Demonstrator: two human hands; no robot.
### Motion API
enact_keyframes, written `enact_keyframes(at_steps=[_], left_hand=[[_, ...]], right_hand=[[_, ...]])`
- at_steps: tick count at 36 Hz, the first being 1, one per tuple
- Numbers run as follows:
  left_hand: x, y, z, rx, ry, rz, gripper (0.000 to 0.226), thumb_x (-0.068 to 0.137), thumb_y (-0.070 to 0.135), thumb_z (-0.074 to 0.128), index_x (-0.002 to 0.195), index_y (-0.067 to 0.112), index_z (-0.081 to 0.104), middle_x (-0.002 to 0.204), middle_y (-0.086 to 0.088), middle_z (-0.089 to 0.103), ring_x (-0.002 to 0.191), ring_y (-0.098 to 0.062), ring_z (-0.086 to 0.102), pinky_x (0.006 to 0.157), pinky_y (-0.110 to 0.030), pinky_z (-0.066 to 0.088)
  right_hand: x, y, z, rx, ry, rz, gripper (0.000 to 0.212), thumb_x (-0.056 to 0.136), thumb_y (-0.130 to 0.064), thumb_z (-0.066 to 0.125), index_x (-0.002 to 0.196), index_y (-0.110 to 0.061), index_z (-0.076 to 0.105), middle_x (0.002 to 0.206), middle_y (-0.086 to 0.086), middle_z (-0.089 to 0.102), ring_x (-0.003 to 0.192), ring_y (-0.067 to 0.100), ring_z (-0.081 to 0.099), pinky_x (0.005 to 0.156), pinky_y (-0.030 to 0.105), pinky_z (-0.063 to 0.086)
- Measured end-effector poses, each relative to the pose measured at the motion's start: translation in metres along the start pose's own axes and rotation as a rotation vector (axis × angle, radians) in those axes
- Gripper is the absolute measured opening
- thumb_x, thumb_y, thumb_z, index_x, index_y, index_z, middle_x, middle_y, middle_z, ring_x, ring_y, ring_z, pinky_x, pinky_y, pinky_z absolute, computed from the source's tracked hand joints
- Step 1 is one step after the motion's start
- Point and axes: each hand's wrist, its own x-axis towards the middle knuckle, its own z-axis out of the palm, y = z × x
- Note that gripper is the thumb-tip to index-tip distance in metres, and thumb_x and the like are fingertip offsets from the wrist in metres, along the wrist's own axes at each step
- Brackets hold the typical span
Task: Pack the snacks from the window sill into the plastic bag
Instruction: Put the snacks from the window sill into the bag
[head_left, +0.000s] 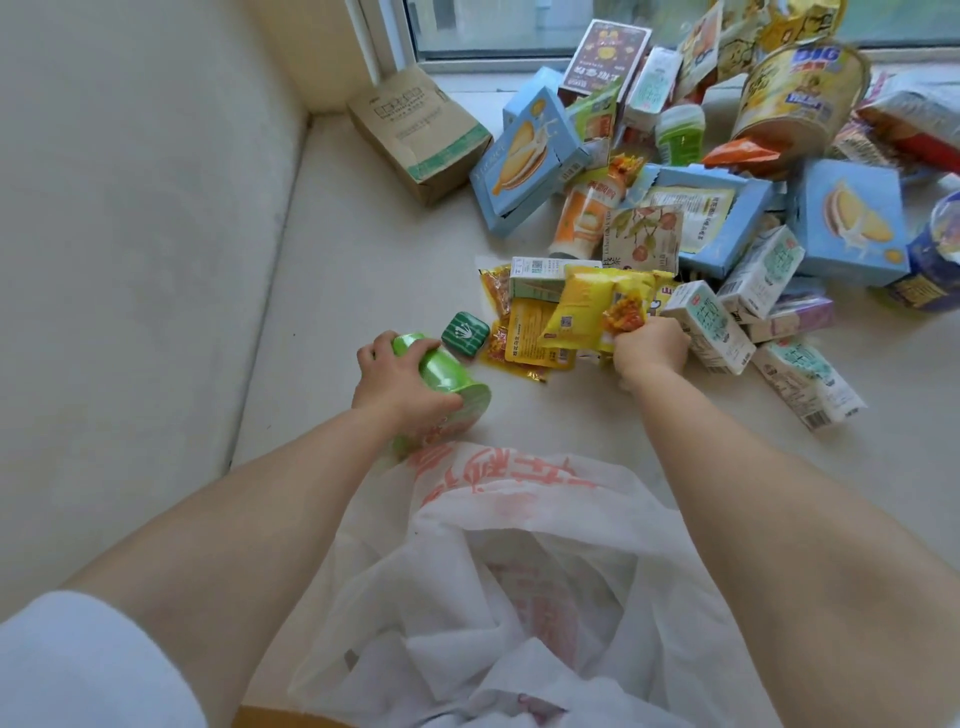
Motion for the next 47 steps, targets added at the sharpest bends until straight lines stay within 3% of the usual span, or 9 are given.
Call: enact_keyframes(at_steps=[8,13,18,23,30,35,41,44,47], left_hand=[[-0.056,0.001,-0.030,-0.227,0.451,0.212,0.087,0.054,0.058,0.066,0.134,0.031,0.045,0.142,-0.013,0.026,0.129,-0.033,0.025,0.108,-0.037,0.029],[-0.104,0.013,-0.029,-0.497,0.594,0.297,0.084,0.053,0.060,0.061,0.130,0.039,0.035,0.138,-0.015,0.027,0.128,-0.032,0.029,0.109,-0.034,0.029],[-0.153,0.010,-0.003,-0.649,0.507,0.509,0.085,0.056,0.055,0.069,0.133,0.037,0.035,0.131,-0.004,0.025,0.128,-0.024,0.034,0.105,-0.047,0.039],[-0.188,-0.011,0.028,-0.724,0.333,0.596,0.081,0.058,0.053,0.069,0.131,0.045,0.034,0.133,0.014,0.022,0.128,0.007,0.027,0.101,-0.046,0.045],[-0.196,-0.041,0.058,-0.607,0.036,0.706,0.084,0.061,0.056,0.072,0.135,0.052,0.033,0.139,0.001,0.029,0.135,-0.012,0.030,0.103,-0.049,0.043],[-0.188,-0.056,0.067,-0.267,-0.163,0.626,0.086,0.055,0.064,0.066,0.134,0.050,0.037,0.138,-0.002,0.027,0.132,-0.020,0.031,0.111,-0.032,0.031],[-0.185,-0.069,0.066,0.219,-0.303,0.459,0.103,0.051,0.082,0.058,0.142,0.049,0.024,0.151,0.003,0.010,0.142,-0.020,0.012,0.116,-0.033,0.023],[-0.187,-0.070,0.060,0.250,-0.234,0.398,0.102,0.052,0.083,0.058,0.142,0.050,0.023,0.151,0.003,0.011,0.141,-0.020,0.014,0.113,-0.036,0.028],[-0.188,-0.069,0.055,0.180,-0.119,0.284,0.100,0.053,0.080,0.057,0.141,0.049,0.024,0.150,0.000,0.014,0.139,-0.022,0.018,0.111,-0.037,0.031]], right_hand=[[-0.042,0.004,-0.039,0.252,-0.052,-0.196,0.027,0.088,-0.029,0.065,0.101,-0.006,0.066,0.091,0.008,0.060,0.085,0.023,0.054,0.067,0.026,0.040],[-0.079,0.035,-0.052,0.375,0.000,-0.235,0.014,0.081,-0.023,0.072,0.074,-0.015,0.064,0.072,0.003,0.058,0.080,0.021,0.054,0.077,0.036,0.046],[-0.121,0.088,-0.060,0.590,0.047,-0.115,0.019,0.082,-0.017,0.072,0.068,-0.012,0.059,0.066,0.003,0.054,0.067,0.018,0.049,0.068,0.031,0.039],[-0.142,0.147,-0.076,0.697,-0.084,-0.072,0.019,0.084,-0.007,0.068,0.068,-0.013,0.059,0.067,0.006,0.053,0.055,0.016,0.045,0.054,0.027,0.041],[-0.150,0.190,-0.114,0.432,-0.532,-0.176,0.026,0.083,0.000,0.064,0.061,-0.012,0.059,0.045,-0.010,0.050,0.048,0.011,0.044,0.047,0.020,0.034],[-0.153,0.197,-0.108,0.069,-0.609,-0.130,0.038,0.080,-0.002,0.069,0.050,-0.016,0.051,0.045,-0.007,0.045,0.047,0.011,0.042,0.043,0.017,0.032],[-0.155,0.191,-0.080,-0.417,-0.473,-0.154,0.029,0.079,-0.015,0.066,0.058,-0.020,0.047,0.063,-0.002,0.049,0.063,0.015,0.049,0.046,0.017,0.032],[-0.157,0.190,-0.072,-0.484,-0.308,-0.116,0.005,0.080,-0.012,0.056,0.079,-0.013,0.060,0.083,0.012,0.061,0.086,0.031,0.061,0.057,0.021,0.039],[-0.156,0.192,-0.066,-0.465,-0.162,-0.042,0.024,0.082,-0.009,0.050,0.099,-0.002,0.065,0.103,0.019,0.065,0.097,0.035,0.062,0.068,0.028,0.043]])
